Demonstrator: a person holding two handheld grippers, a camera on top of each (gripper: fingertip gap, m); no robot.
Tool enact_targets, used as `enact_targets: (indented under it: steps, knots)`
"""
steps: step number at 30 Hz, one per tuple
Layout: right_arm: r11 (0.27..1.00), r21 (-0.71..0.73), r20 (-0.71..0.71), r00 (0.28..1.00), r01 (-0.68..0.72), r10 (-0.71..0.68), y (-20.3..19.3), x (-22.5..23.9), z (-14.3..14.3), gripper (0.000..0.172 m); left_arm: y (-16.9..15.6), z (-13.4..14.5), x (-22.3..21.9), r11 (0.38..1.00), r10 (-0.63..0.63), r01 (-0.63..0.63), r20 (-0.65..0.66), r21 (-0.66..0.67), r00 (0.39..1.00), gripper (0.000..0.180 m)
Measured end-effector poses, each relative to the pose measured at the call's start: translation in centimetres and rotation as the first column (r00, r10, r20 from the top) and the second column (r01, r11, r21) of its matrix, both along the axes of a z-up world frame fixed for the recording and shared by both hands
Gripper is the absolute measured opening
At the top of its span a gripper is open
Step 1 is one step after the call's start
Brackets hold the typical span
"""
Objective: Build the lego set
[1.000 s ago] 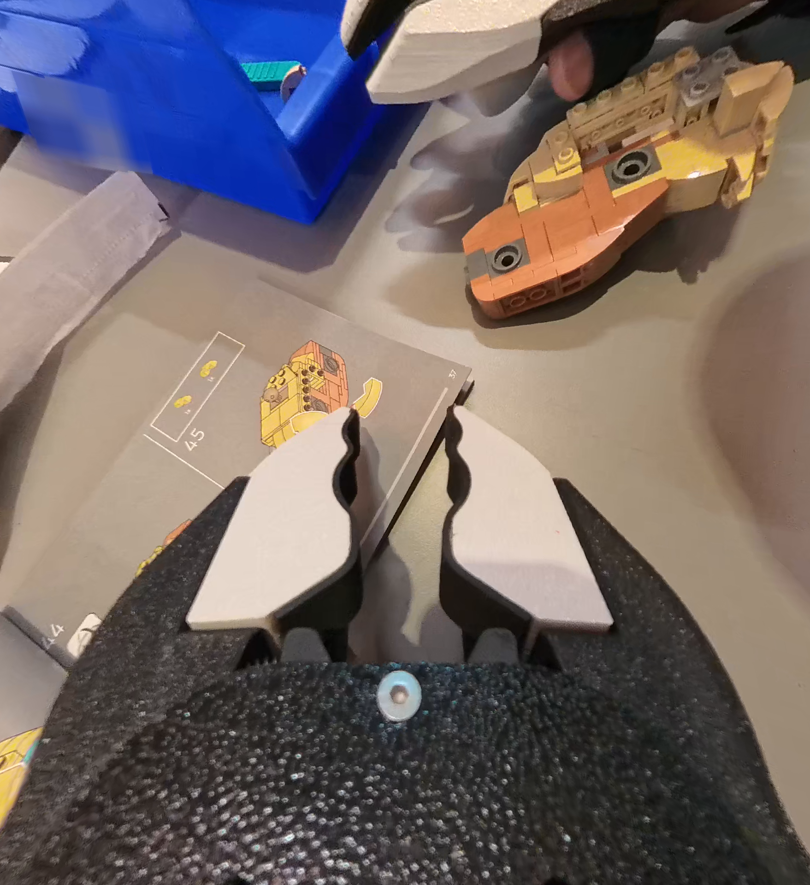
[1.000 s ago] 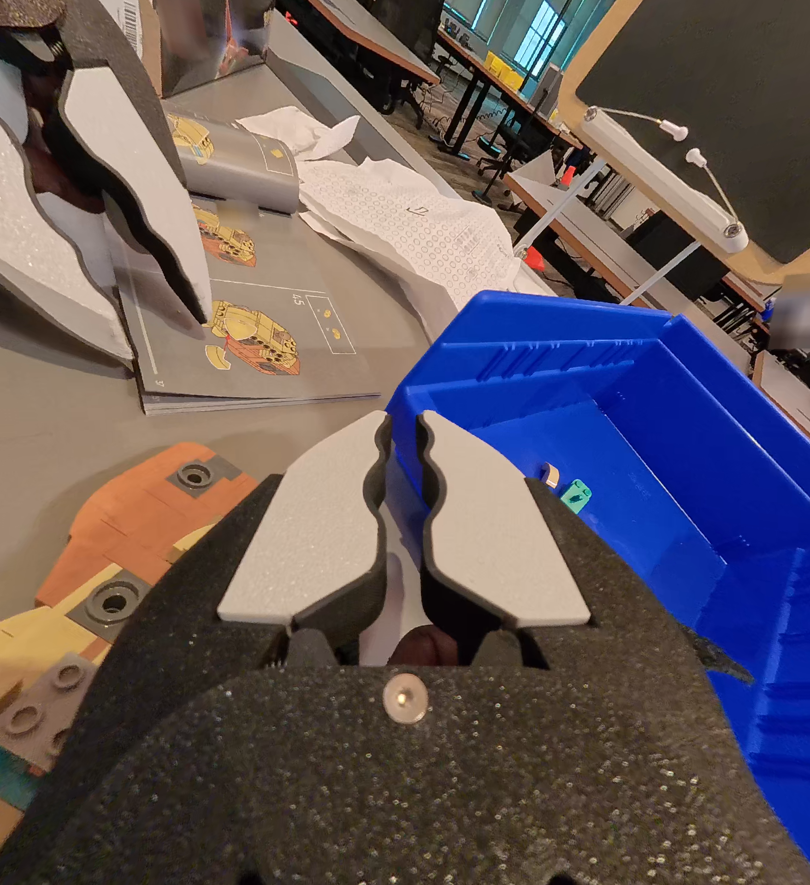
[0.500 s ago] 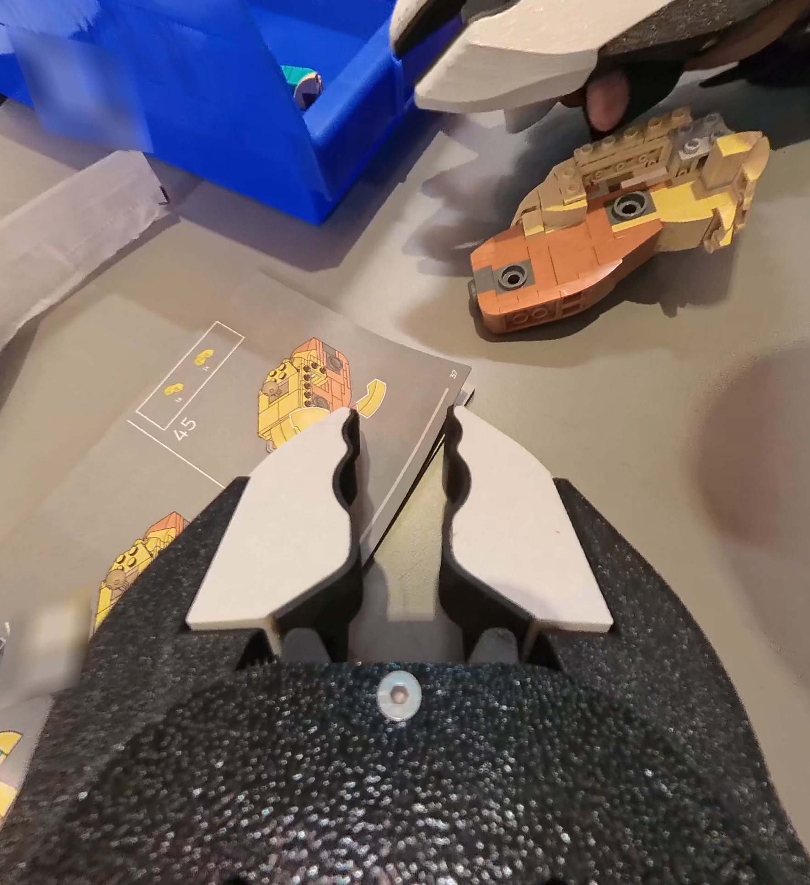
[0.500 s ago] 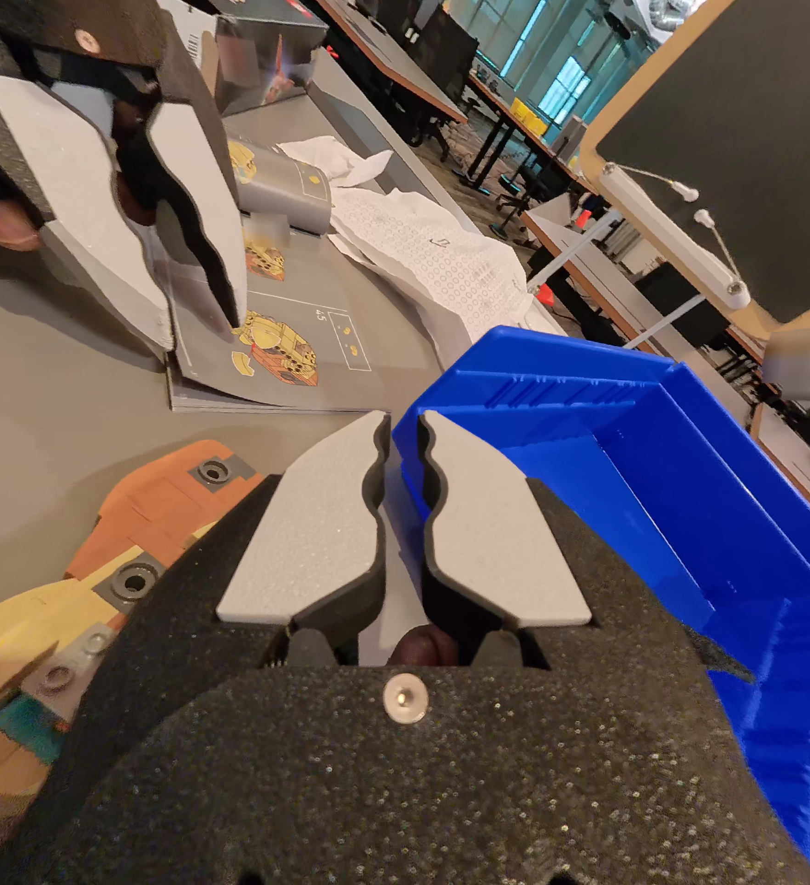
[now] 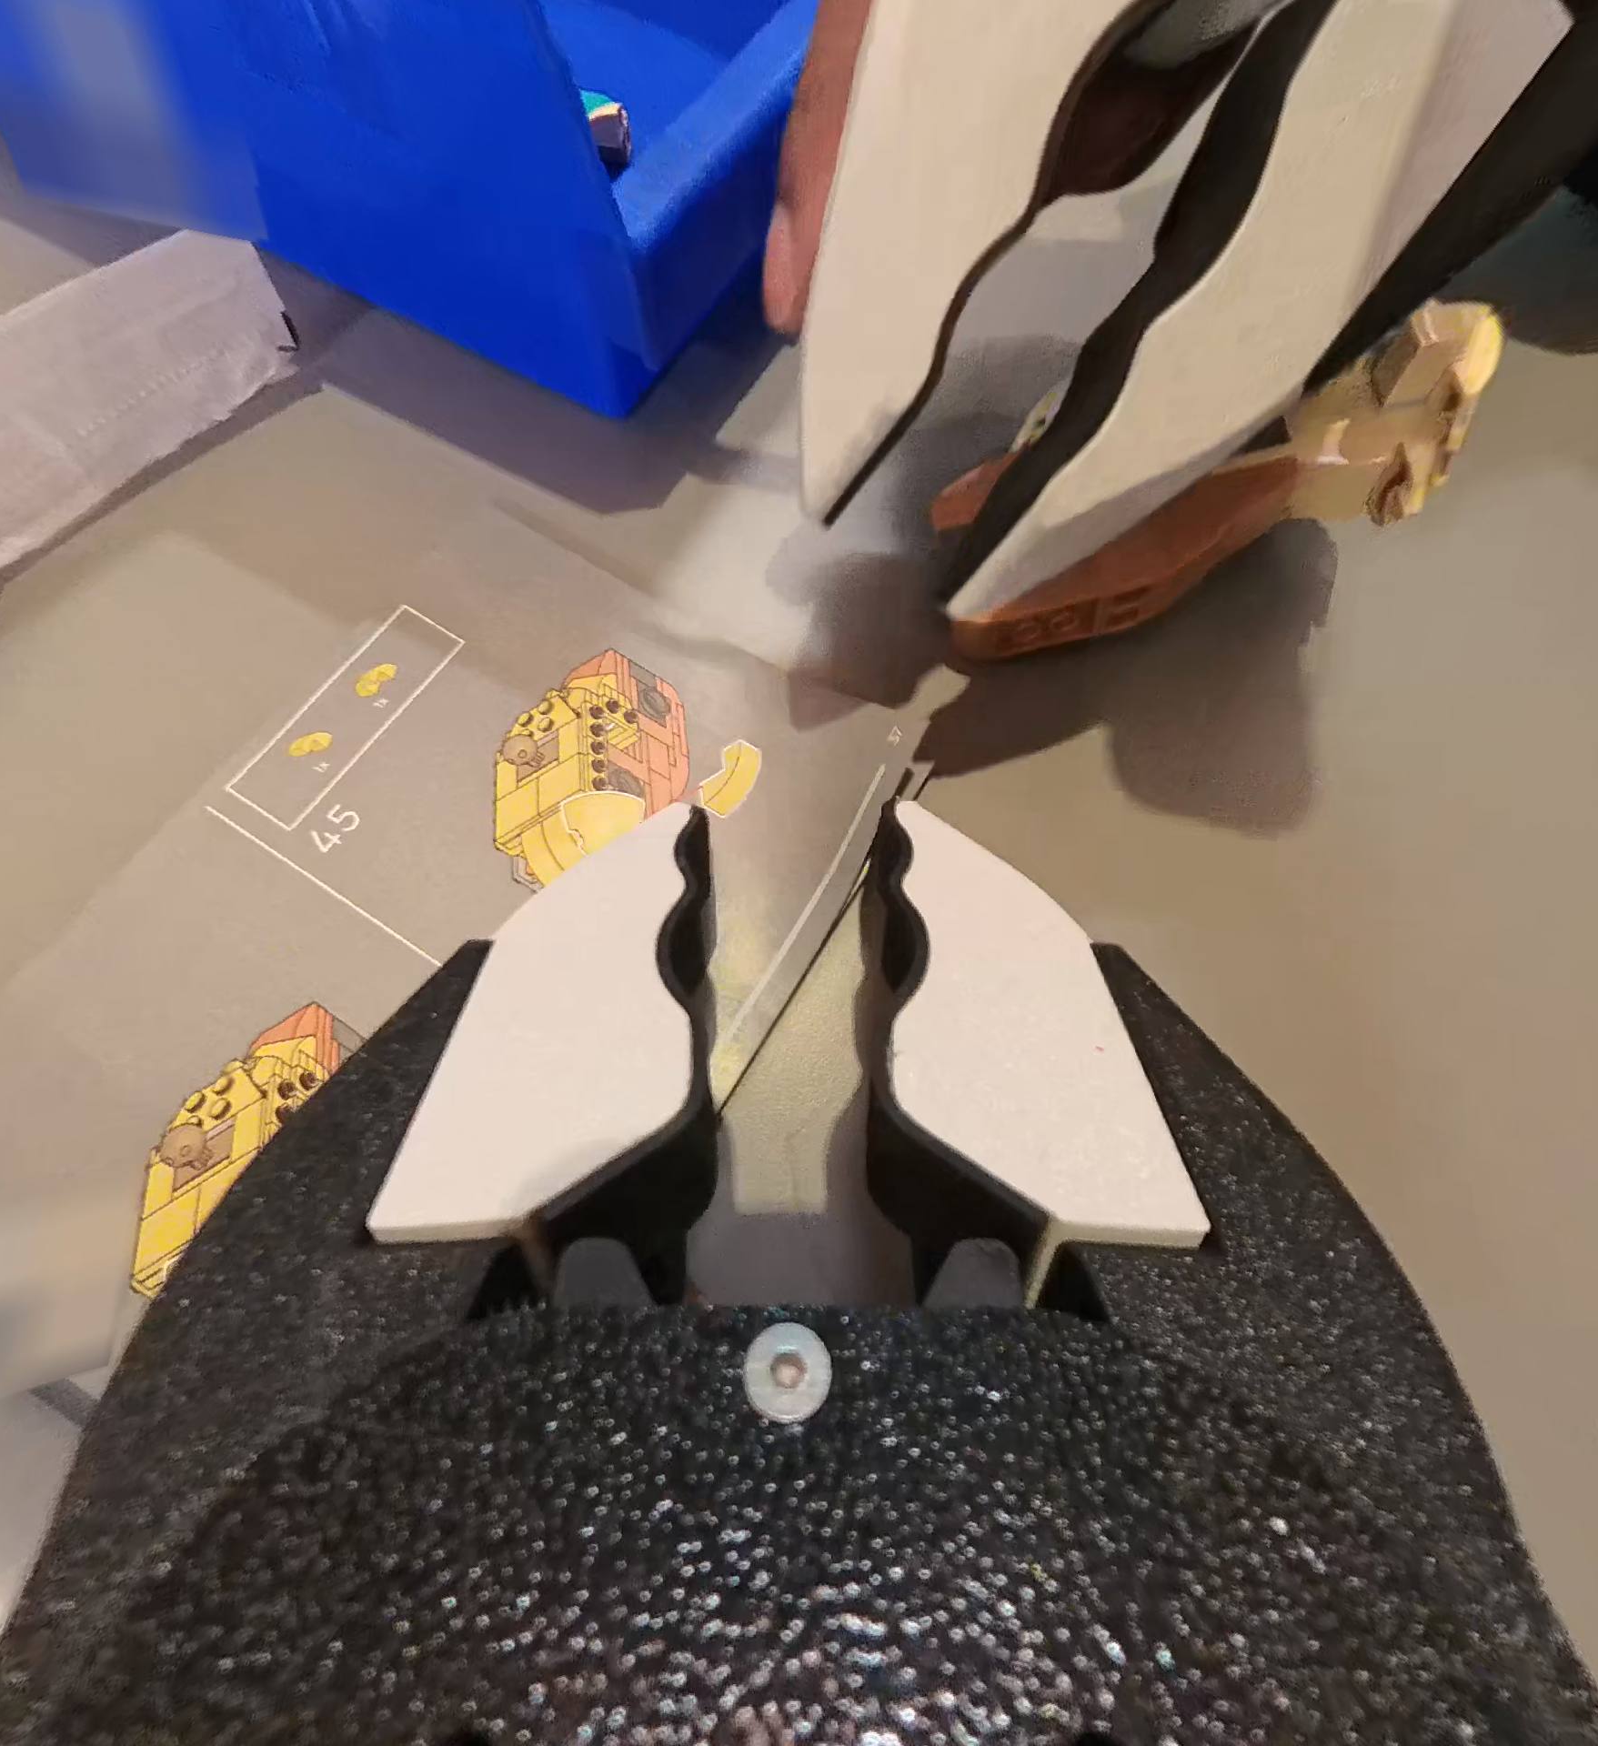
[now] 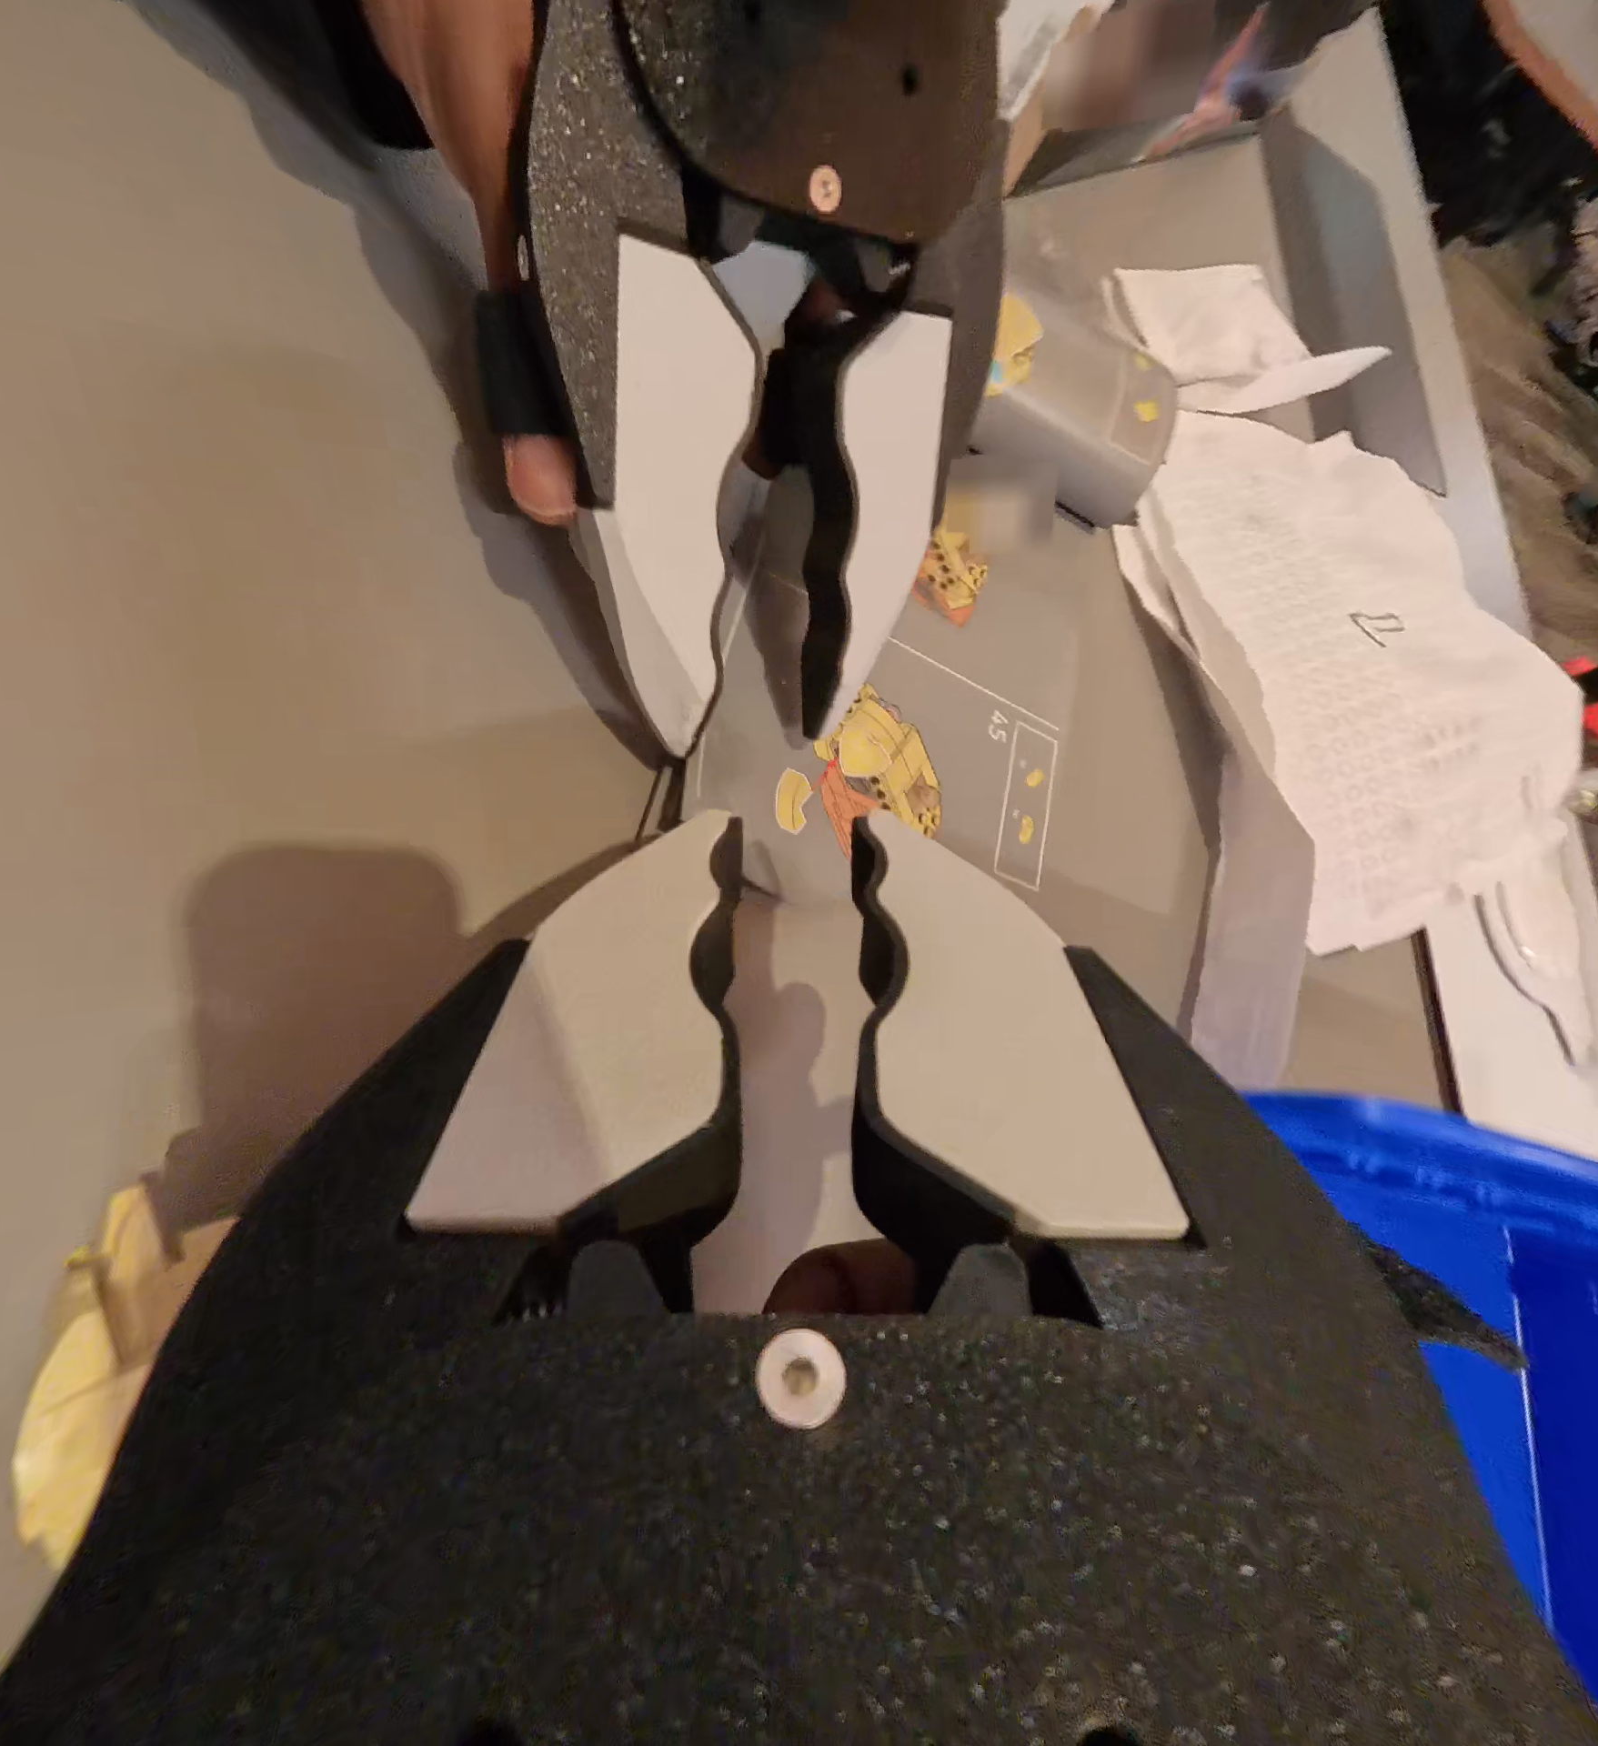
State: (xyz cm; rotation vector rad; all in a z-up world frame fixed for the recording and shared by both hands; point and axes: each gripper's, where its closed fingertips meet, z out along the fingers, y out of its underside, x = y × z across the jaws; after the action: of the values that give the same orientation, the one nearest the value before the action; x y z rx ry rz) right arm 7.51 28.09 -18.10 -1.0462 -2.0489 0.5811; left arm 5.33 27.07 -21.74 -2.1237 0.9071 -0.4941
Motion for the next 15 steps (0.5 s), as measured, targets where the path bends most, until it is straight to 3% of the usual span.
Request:
enact_targets:
  steps: [15]
  knots:
    - [0.998,-0.067,0.087,0.996,-0.011,0.017,1.1,-0.9,-2.4,0.023,-0.3,0.0,0.0,1.0,-0.015,0.016,0.009,-0.002,1.0,0.034]
